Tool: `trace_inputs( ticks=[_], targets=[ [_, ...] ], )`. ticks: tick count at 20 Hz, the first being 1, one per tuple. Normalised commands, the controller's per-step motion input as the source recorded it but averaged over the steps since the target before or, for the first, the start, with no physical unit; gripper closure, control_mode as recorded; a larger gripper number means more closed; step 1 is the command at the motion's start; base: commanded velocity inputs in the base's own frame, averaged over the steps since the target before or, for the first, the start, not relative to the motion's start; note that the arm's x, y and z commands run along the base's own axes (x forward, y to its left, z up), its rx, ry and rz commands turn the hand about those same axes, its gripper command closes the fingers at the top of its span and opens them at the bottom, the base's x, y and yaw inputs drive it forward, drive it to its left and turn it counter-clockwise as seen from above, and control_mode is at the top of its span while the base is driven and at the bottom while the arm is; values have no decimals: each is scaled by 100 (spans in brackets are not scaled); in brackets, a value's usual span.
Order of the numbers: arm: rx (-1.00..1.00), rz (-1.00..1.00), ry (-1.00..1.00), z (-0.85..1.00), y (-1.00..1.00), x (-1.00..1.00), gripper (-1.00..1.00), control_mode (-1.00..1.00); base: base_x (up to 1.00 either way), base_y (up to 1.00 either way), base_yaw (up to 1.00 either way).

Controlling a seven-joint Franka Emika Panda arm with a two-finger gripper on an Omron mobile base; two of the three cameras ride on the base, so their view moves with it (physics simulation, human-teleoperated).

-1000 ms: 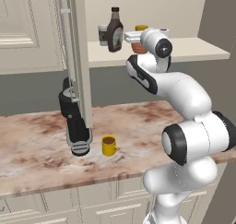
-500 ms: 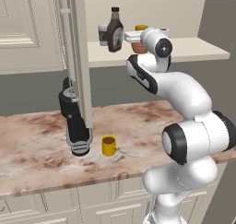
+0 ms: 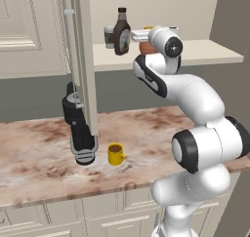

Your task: Pick the syrup bottle and honey bottle from the cabinet and place them next to the mug.

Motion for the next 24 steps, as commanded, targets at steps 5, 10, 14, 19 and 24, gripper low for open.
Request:
trace_inputs(
  ticks=[5, 10, 14, 19, 24],
  targets=[
    [0, 3, 0, -11, -1, 0, -100, -100, 0, 0, 0],
    [0, 5, 0, -5, -29, 8, -100, -100, 0, 0, 0],
    [0, 6, 0, 0, -27, 30, -100, -100, 0, 0, 0],
    [0, 7, 0, -7, -30, 29, -100, -100, 0, 0, 0],
    [0, 3, 0, -28, -16, 0, 100, -100, 0, 0, 0]
  ],
)
